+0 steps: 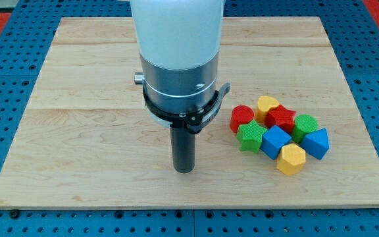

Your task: Move the green star to the top center

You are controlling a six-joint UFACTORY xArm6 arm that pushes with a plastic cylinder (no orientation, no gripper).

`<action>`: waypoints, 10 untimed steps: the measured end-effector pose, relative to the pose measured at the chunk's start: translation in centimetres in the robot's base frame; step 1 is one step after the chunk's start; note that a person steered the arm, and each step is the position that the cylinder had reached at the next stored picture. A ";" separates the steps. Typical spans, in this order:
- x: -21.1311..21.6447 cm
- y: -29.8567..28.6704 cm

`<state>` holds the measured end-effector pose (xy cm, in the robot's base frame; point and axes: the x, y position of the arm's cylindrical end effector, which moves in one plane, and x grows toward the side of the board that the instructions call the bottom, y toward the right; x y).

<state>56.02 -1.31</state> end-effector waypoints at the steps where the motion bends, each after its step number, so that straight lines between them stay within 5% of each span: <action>1: 0.2 -1.6; 6: -1.3 11.0; 8: -7.1 11.9; 10: -17.2 10.3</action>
<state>38.77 8.98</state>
